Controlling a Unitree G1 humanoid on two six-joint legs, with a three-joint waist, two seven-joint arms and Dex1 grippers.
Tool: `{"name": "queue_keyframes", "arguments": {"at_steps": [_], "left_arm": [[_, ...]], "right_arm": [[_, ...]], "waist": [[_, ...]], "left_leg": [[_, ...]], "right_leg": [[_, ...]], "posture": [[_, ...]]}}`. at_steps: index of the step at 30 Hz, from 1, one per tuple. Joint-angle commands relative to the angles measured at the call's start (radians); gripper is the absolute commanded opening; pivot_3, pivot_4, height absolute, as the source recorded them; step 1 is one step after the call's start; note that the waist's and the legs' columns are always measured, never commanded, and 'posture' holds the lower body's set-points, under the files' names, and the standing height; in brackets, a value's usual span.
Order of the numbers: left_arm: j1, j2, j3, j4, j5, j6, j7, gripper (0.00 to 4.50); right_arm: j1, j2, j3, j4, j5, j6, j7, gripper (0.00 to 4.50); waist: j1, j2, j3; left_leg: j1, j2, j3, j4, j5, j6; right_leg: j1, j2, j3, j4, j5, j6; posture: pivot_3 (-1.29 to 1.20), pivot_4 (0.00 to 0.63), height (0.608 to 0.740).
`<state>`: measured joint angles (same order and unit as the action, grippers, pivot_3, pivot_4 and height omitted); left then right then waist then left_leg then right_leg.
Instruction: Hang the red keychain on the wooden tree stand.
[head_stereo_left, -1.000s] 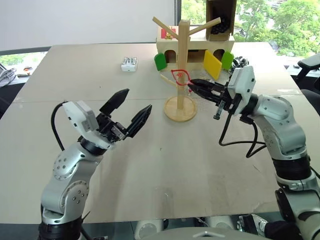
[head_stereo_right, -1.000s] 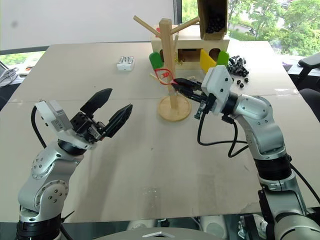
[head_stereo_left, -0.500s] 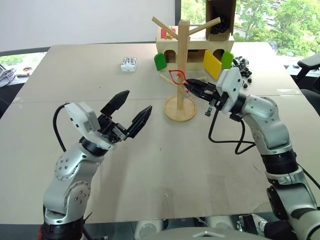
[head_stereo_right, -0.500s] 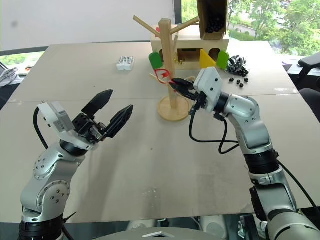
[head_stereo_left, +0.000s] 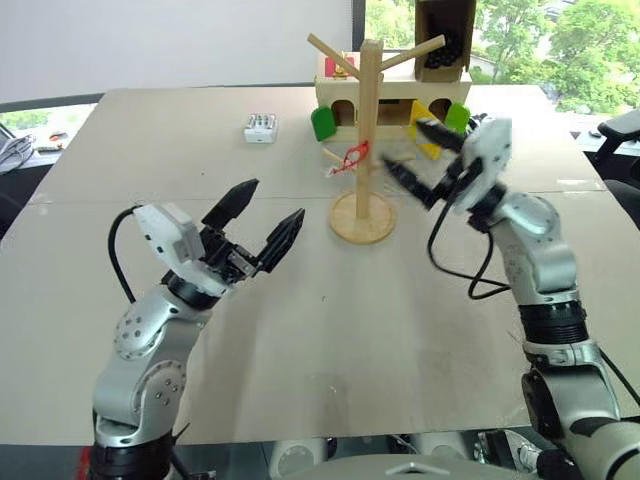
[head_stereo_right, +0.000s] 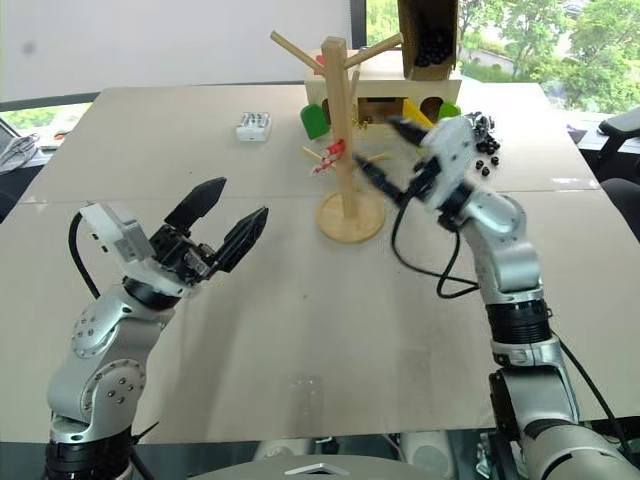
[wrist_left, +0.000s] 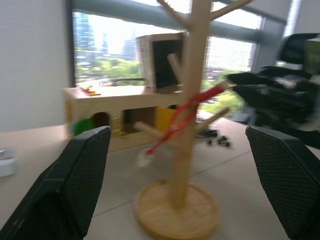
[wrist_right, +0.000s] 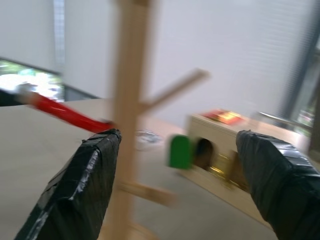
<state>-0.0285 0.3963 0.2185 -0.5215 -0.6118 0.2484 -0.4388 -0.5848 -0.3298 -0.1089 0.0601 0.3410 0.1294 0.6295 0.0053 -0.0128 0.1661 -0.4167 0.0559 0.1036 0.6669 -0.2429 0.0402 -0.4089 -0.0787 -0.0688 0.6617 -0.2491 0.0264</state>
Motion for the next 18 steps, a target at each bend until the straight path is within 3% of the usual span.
{"name": "queue_keyframes", "arguments": {"at_steps": [1,10,18], "left_arm": [[-0.018,-0.065,-0.007,0.064,0.067,0.014,0.127,4.5],[-0.065,-0.183,-0.023,0.314,0.322,-0.107,0.32,4.5],[-0.079,-0.197,-0.007,0.427,0.403,-0.176,0.366,4.5]], "right_arm": [[0.058,-0.016,-0.083,0.081,-0.02,-0.043,-0.08,3.95],[0.158,-0.01,-0.129,0.295,-0.135,-0.235,-0.234,3.95],[0.189,0.009,-0.119,0.371,-0.166,-0.326,-0.302,3.95]], "waist": [[0.002,0.0,0.0],[-0.016,-0.001,0.0],[-0.017,0.0,0.0]], "left_leg": [[0.0,0.0,0.0,0.0,0.0,0.0],[0.0,0.0,0.001,0.0,0.0,0.0],[0.0,0.001,0.002,0.0,0.0,0.0]], "right_leg": [[0.0,0.0,0.0,0.0,0.0,0.0],[-0.001,0.003,0.002,0.0,0.0,0.0],[-0.001,0.002,0.002,0.0,0.0,0.0]], "posture": [[0.0,0.15,0.74],[0.0,0.15,0.74],[0.0,0.15,0.74]]}}
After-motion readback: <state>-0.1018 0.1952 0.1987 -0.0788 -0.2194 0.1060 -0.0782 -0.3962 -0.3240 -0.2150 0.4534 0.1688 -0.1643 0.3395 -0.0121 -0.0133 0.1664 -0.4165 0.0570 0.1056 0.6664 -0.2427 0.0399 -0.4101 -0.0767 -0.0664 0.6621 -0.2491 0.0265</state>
